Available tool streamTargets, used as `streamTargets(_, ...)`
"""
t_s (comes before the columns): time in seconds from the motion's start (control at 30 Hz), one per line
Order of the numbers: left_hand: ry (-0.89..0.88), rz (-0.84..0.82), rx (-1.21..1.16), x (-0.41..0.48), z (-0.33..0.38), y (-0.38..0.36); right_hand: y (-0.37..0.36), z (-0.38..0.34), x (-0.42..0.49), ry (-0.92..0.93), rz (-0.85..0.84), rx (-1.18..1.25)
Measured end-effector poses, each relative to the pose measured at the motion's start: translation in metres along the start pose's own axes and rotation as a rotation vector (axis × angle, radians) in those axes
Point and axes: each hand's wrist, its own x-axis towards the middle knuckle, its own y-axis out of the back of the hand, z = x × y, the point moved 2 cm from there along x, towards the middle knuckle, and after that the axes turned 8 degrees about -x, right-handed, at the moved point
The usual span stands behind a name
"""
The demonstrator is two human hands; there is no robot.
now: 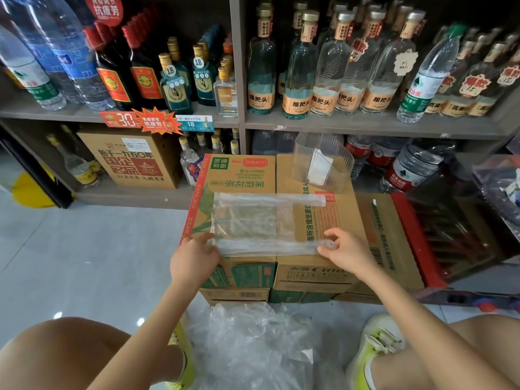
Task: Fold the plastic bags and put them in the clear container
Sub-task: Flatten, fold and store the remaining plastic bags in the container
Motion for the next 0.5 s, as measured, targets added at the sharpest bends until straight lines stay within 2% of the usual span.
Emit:
streamTargets(0.03,0.004,0.026,0.082,0.000,0.000,0.003,0.005,-0.001,-0.001,0.001,0.013,-0.146)
streamTargets(0.1,-0.097,0.173,0.152,0.004,0.003,0.009,0.012,-0.006,-0.002,0.002,0.183,-0.462)
streamTargets(0.13,-0.198,0.226,0.140,0.008,0.005,0.009,0.012,-0.014,-0.002,0.040,0.282,-0.535)
streamTargets(0.2,-0.411,0.228,0.158,0.021,0.014,0.001,-0.001,-0.041,0.002,0.200,0.364,-0.481)
streamTargets(0.27,-0.514,0.097,0.211,0.037,0.027,-0.015,-0.027,-0.073,0.009,0.382,0.321,-0.431)
streamTargets(0.33,-0.519,-0.041,0.285,0.051,0.034,-0.034,-0.057,-0.100,0.014,0.503,0.225,-0.503)
streamTargets(0.4,-0.464,-0.101,0.336,0.063,0.028,-0.050,-0.078,-0.108,0.019,0.535,0.138,-0.564)
streamTargets(0.5,-0.404,-0.109,0.350,0.071,0.020,-0.060,-0.081,-0.088,0.028,0.495,0.121,-0.538)
